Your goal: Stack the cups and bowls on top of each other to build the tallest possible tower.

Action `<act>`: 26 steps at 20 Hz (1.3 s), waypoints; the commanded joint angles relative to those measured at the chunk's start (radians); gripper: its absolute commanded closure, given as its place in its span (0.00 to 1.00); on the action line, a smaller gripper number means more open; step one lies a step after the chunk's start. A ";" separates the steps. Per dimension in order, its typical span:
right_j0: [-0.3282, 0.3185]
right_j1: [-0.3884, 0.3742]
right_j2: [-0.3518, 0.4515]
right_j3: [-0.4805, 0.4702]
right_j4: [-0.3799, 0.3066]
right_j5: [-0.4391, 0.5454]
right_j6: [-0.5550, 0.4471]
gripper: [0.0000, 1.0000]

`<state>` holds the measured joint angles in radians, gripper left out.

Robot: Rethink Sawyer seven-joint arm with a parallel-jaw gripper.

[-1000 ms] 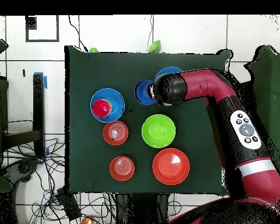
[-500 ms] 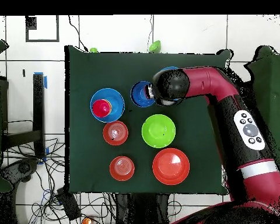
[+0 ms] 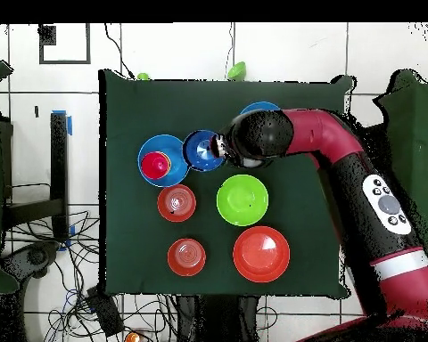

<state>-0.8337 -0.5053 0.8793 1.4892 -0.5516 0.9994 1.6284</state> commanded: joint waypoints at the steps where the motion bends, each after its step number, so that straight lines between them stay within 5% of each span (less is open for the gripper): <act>1: -0.042 -0.024 0.080 0.170 0.067 0.141 -0.297 1.00; 8: -0.030 -0.033 0.102 0.192 0.095 0.154 -0.231 1.00; 13: 0.003 -0.022 0.093 0.243 0.098 0.064 -0.112 1.00; 22: 0.183 -0.096 0.004 0.245 0.074 -0.084 0.157 1.00; 26: 0.249 -0.123 -0.044 0.217 0.083 -0.089 0.193 1.00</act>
<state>-0.6863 -0.5854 0.9223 1.6838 -0.4568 0.9681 1.6407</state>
